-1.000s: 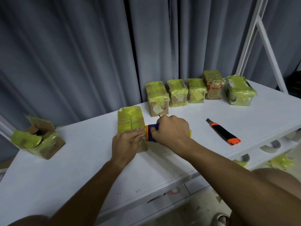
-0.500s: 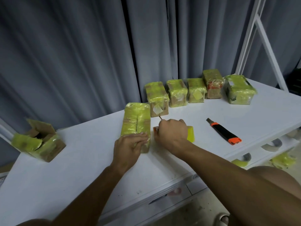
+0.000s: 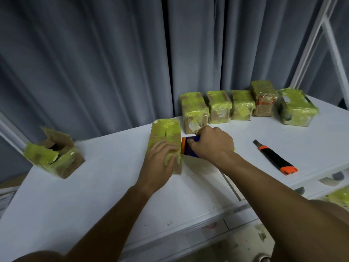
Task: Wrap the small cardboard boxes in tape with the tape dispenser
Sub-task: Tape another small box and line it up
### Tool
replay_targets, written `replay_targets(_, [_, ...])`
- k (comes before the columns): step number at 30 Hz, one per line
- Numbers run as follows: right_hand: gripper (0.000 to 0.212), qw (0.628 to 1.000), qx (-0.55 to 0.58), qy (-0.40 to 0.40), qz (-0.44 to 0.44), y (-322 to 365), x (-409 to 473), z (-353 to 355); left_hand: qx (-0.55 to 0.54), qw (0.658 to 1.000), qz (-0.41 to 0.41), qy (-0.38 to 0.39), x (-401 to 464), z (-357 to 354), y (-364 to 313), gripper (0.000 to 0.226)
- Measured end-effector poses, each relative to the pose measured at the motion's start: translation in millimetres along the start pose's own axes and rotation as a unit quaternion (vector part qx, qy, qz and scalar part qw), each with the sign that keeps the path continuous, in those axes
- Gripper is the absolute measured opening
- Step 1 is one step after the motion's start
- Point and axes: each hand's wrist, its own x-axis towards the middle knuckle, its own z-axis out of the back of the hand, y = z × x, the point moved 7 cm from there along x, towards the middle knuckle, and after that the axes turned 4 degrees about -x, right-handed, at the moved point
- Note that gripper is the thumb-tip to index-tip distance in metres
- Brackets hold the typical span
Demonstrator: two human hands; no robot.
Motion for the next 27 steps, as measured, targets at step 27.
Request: replay_targets(27, [0.033,0.995,0.095,-0.027,-0.024,-36,19,49,0.047,0.979,0.165,-0.108,65,19,10,0.031])
